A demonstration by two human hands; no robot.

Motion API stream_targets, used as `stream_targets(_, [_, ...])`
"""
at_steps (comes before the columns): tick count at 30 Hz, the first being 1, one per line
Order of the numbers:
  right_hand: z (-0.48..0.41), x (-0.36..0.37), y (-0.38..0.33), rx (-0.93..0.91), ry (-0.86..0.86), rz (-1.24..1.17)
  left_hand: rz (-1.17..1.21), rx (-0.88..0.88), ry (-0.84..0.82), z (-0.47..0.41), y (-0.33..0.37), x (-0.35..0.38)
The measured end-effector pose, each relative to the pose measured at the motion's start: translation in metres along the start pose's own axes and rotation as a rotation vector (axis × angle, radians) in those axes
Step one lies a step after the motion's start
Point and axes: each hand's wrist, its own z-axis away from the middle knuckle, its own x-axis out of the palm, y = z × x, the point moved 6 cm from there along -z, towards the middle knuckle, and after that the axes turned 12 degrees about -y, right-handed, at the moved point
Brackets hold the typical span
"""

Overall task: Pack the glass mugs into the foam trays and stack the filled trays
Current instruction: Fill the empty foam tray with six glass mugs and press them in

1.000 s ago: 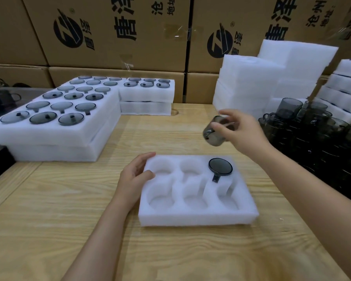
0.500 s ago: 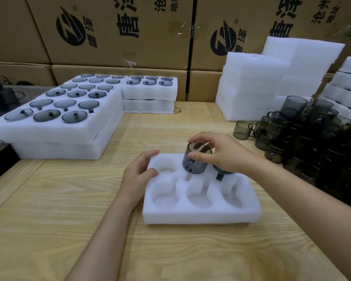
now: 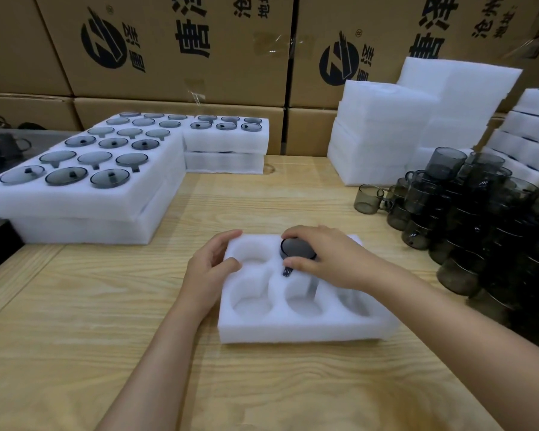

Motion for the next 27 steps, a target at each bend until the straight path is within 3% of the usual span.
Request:
stream_targets(5, [-0.015, -0.010, -0.008, 0.025, -0.001, -0.191, -0.008, 0.016, -0.003, 0.000, 0.001, 0.000])
stream_targets(7, [-0.032, -0.008, -0.017, 0.011, 0.002, -0.122, -0.015, 0.021, -0.006, 0.000, 0.002, -0.001])
stream_targets(11, [-0.053, 0.024, -0.011, 0.168, -0.164, 0.140, -0.012, 0.026, -0.007, 0.000, 0.002, -0.001])
stream_targets(18, [-0.053, 0.026, -0.007, 0.187, -0.112, 0.157, 0.003, 0.035, 0.030, 0.000, 0.000, -0.002])
stream_targets(21, [-0.055, 0.018, -0.006, 0.145, -0.152, -0.081, 0.021, 0.042, 0.043, -0.001, -0.002, -0.003])
stream_targets(22, [-0.056, 0.008, -0.002, 0.128, -0.118, -0.260, 0.032, 0.041, 0.048, -0.001, -0.002, -0.003])
stream_targets(24, [-0.058, -0.026, 0.022, 0.157, 0.113, -0.479, 0.060, 0.029, 0.063, -0.002, -0.004, -0.004])
stream_targets(26, [-0.054, -0.063, 0.067, 0.293, 0.377, -0.344, 0.065, 0.027, 0.078, -0.002, -0.006, -0.005])
stream_targets(27, [-0.051, -0.077, 0.092, 0.394, 0.425, -0.212, 0.066, 0.034, 0.082, -0.002, -0.006, -0.005])
